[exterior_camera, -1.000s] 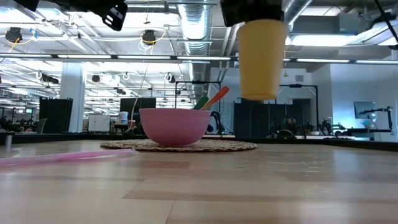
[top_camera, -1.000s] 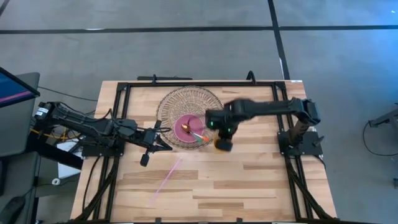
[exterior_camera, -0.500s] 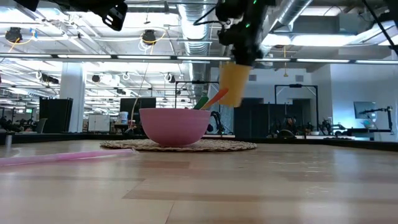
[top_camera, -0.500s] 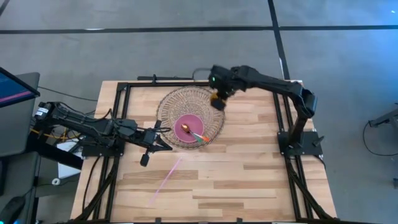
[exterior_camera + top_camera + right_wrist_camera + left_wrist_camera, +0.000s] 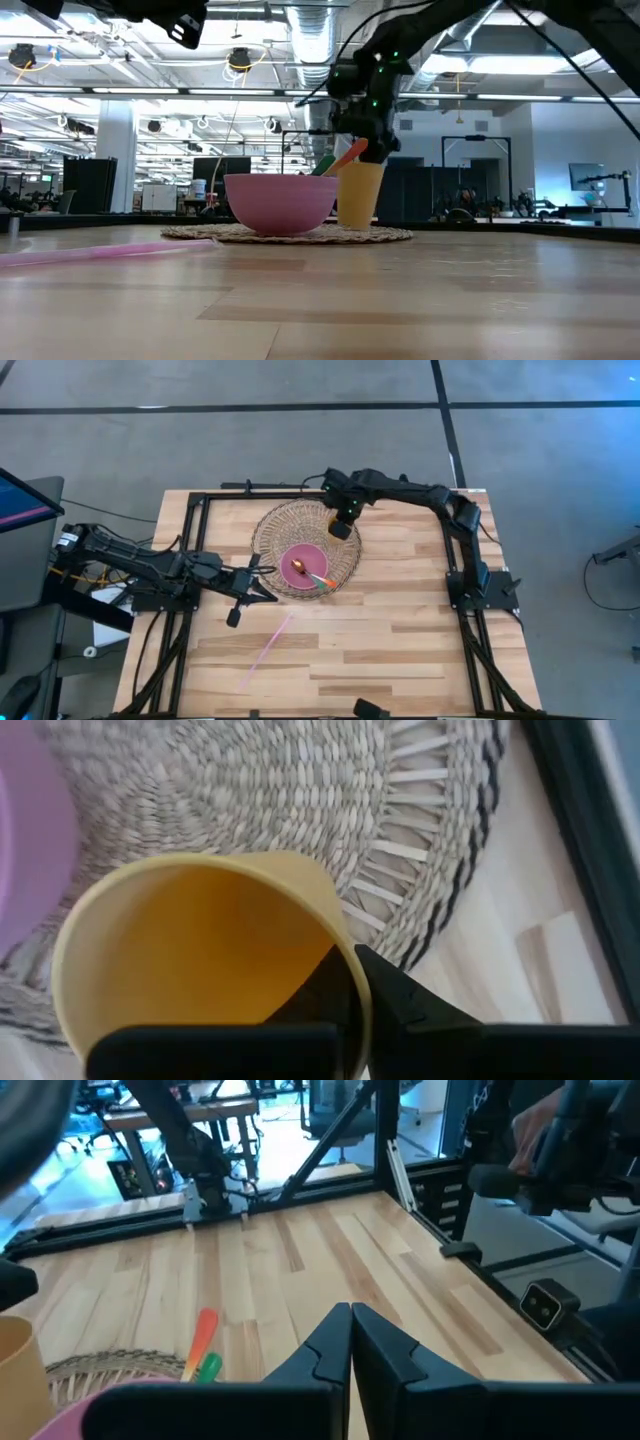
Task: Pick & Place Utensil
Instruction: Put the yellow cup on the brown table mat
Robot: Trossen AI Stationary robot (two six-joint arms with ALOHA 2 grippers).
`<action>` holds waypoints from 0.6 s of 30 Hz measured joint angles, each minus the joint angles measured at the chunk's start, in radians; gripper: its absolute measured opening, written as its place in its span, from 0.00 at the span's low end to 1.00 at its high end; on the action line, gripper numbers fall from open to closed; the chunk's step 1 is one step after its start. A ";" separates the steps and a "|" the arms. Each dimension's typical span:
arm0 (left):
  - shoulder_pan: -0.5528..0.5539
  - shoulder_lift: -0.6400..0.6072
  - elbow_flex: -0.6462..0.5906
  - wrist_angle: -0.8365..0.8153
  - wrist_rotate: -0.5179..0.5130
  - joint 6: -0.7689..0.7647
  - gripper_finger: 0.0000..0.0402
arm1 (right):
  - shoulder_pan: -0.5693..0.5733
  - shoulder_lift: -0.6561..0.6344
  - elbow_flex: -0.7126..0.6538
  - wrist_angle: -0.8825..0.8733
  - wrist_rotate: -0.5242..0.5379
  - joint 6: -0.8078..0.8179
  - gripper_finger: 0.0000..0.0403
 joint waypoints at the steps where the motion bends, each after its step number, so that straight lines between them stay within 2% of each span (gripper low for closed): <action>1: 0.000 0.000 0.000 -0.002 0.000 0.000 0.03 | 0.000 0.008 0.000 -0.002 0.000 -0.003 0.01; 8: 0.001 0.005 0.000 0.000 -0.004 0.001 0.03 | -0.005 0.027 0.004 0.012 -0.006 -0.051 0.03; 18: 0.001 0.005 0.000 0.000 -0.042 0.001 0.03 | 0.002 0.034 0.000 0.012 -0.007 -0.070 0.17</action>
